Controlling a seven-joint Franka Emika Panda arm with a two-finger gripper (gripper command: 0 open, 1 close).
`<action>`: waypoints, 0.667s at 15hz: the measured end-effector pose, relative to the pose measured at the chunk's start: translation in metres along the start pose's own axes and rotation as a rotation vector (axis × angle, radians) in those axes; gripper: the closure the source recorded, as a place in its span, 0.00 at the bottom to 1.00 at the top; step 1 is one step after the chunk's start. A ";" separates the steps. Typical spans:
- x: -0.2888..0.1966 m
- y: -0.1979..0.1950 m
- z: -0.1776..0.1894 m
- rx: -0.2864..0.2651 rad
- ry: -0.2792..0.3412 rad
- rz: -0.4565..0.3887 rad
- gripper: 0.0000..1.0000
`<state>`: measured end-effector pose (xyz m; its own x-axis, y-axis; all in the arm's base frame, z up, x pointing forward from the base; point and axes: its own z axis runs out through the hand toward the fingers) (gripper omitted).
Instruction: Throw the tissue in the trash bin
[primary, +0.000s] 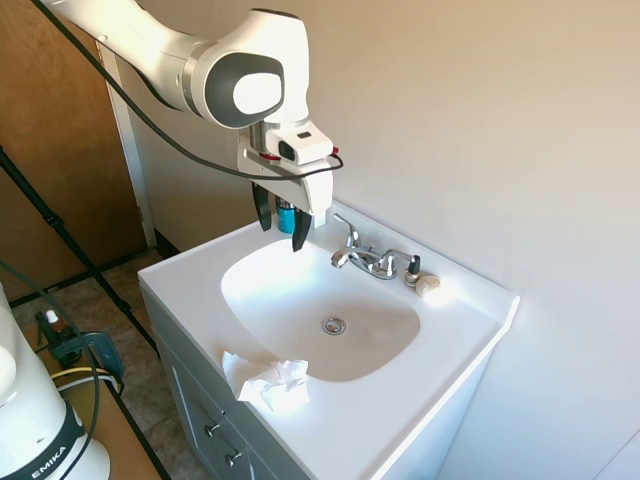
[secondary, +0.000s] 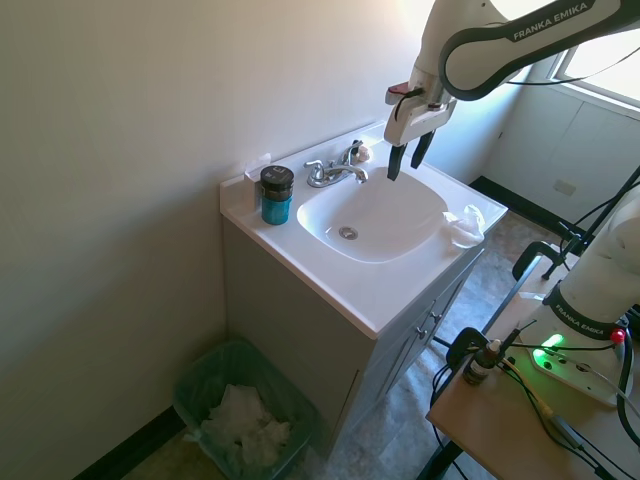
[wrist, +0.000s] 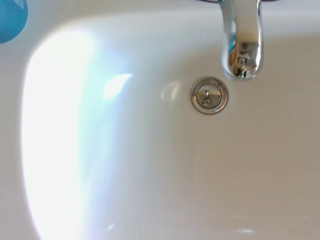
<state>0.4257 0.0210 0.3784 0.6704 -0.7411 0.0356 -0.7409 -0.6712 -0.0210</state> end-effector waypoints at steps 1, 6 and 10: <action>0.000 0.000 0.000 0.000 0.000 -0.001 0.00; 0.010 0.009 0.000 0.004 -0.012 0.022 0.00; 0.034 0.033 0.000 0.007 -0.017 0.097 0.00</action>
<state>0.4247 -0.0263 0.3785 0.5963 -0.8026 0.0165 -0.8020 -0.5965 -0.0305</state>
